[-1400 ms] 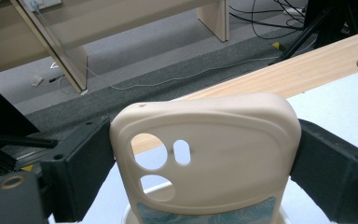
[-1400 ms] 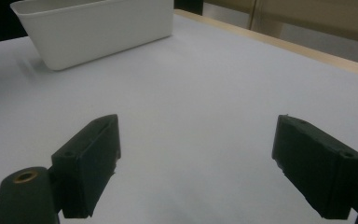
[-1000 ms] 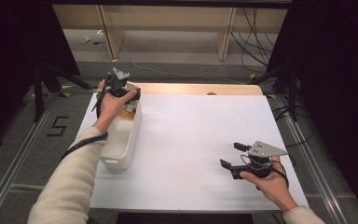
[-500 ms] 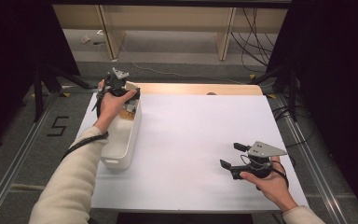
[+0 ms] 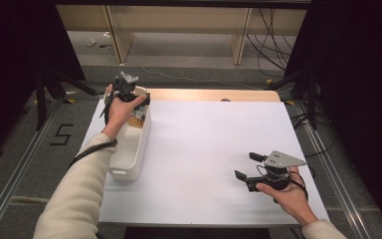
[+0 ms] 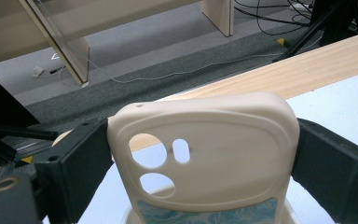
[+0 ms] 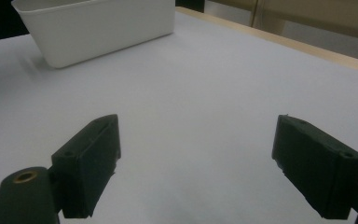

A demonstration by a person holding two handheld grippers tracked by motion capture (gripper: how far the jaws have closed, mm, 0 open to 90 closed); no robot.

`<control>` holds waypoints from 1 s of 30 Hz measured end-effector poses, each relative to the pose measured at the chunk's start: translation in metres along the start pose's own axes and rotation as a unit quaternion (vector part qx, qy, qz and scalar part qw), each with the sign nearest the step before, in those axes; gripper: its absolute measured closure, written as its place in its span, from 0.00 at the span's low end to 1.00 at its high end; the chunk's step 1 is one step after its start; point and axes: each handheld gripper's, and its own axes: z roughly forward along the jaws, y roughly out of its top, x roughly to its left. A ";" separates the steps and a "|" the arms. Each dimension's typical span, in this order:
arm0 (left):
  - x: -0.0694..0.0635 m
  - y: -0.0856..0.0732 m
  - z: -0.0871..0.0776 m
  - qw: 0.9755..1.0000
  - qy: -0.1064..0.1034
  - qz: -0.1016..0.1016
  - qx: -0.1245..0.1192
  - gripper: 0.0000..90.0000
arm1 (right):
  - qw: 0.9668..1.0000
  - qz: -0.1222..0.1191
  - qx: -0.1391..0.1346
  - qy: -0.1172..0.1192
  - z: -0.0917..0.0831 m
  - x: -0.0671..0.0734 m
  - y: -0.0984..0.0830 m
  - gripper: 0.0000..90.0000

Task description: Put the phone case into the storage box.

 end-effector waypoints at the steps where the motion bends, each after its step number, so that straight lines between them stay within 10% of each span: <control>1: 0.000 0.000 0.000 1.000 0.000 0.000 0.000 0.09 | 1.000 0.000 0.000 0.000 0.000 0.000 0.000 0.18; 30: -0.003 0.006 0.011 1.000 -0.003 0.013 0.019 0.00 | 1.000 0.002 0.002 -0.007 -0.001 -0.002 0.000 0.18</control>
